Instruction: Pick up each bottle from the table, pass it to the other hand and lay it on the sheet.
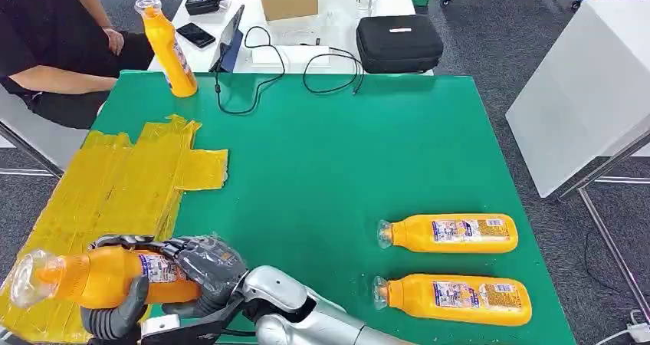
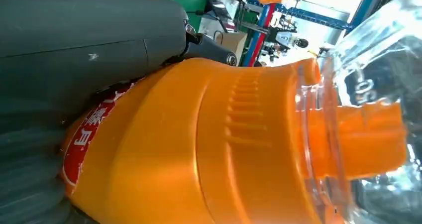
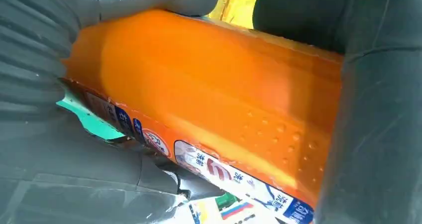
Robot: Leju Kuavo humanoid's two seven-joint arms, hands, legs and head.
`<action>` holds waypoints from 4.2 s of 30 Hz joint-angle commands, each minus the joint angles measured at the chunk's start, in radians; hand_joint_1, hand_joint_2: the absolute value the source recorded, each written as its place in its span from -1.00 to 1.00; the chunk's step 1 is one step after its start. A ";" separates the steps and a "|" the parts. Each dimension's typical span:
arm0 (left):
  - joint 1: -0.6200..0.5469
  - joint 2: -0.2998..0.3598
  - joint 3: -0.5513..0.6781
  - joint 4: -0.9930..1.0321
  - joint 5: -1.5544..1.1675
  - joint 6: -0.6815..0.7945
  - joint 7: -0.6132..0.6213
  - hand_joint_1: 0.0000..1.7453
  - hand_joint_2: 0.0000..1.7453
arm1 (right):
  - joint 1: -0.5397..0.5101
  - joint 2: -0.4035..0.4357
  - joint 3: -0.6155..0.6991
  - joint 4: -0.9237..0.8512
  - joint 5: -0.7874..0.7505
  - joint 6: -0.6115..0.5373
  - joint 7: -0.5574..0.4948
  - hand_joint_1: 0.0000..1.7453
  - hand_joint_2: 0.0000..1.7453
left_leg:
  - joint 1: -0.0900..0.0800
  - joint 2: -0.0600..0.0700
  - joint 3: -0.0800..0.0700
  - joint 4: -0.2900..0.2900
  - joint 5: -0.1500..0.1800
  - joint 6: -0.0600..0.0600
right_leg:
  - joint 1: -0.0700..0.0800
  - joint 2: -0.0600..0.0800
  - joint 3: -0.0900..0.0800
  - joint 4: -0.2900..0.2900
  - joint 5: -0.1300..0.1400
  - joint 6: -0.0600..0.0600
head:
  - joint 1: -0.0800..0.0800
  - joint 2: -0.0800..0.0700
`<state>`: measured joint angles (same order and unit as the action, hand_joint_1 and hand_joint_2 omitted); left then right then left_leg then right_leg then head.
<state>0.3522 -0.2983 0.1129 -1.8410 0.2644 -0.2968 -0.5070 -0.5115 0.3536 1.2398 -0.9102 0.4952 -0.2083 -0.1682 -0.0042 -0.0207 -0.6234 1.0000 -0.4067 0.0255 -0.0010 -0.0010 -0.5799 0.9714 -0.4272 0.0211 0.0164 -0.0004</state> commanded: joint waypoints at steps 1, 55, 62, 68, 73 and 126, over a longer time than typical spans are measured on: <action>-0.070 0.004 0.000 0.047 0.001 0.001 0.009 1.00 1.00 | 0.022 -0.005 0.056 0.053 0.014 -0.021 -0.001 0.86 1.00 | 0.001 -0.001 0.006 -0.002 -0.001 -0.002 | 0.001 -0.003 0.008 -0.002 -0.002 0.000 | 0.000 0.000; -0.303 0.228 0.104 0.864 -1.635 0.995 0.122 -1.00 -1.00 | 0.295 -0.703 -0.591 -0.662 0.028 0.196 -0.061 -1.00 1.00 | -0.003 -0.006 0.007 -0.001 0.000 0.000 | -0.002 -0.007 0.009 -0.002 -0.002 0.002 | -0.001 0.000; -0.228 0.234 0.197 0.761 -1.495 0.995 0.029 -1.00 -1.00 | 0.798 -1.043 -1.067 -1.166 -0.048 0.172 -0.087 -1.00 1.00 | -0.004 -0.013 0.005 0.001 -0.002 0.002 | -0.003 -0.012 0.009 -0.001 -0.005 0.004 | 0.000 0.000; -0.173 0.207 0.257 0.631 -1.407 0.974 -0.059 -1.00 -1.00 | 1.121 -1.064 -1.436 -1.382 -0.146 0.233 -0.101 -1.00 1.00 | -0.006 -0.013 0.006 0.005 -0.010 0.006 | -0.005 -0.013 0.012 0.003 -0.012 0.008 | 0.000 0.000; -0.142 0.189 0.303 0.513 -1.289 0.958 -0.125 -1.00 -1.00 | 1.285 -1.050 -1.554 -1.500 -0.152 0.239 -0.047 -1.00 1.00 | -0.006 -0.001 0.007 0.003 -0.013 0.004 | -0.005 0.000 0.007 0.002 -0.008 0.007 | -0.001 0.000; -0.057 0.219 0.120 0.023 -0.755 0.732 -0.191 -1.00 -1.00 | 1.035 -1.489 -0.461 -1.202 0.172 -0.207 0.738 -1.00 1.00 | -0.004 0.001 0.017 0.000 -0.013 0.004 | -0.003 0.001 0.018 -0.004 -0.009 0.009 | -0.001 0.000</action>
<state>0.3099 -0.1114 0.2666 -1.8341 -0.4993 0.4318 -0.7012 0.6288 -1.1681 0.6272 -2.2224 0.6714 -0.4166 0.5615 -0.0103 -0.0200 -0.6103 1.0009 -0.4187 0.0323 -0.0061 0.0013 -0.5676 0.9699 -0.4353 0.0302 0.0156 -0.0004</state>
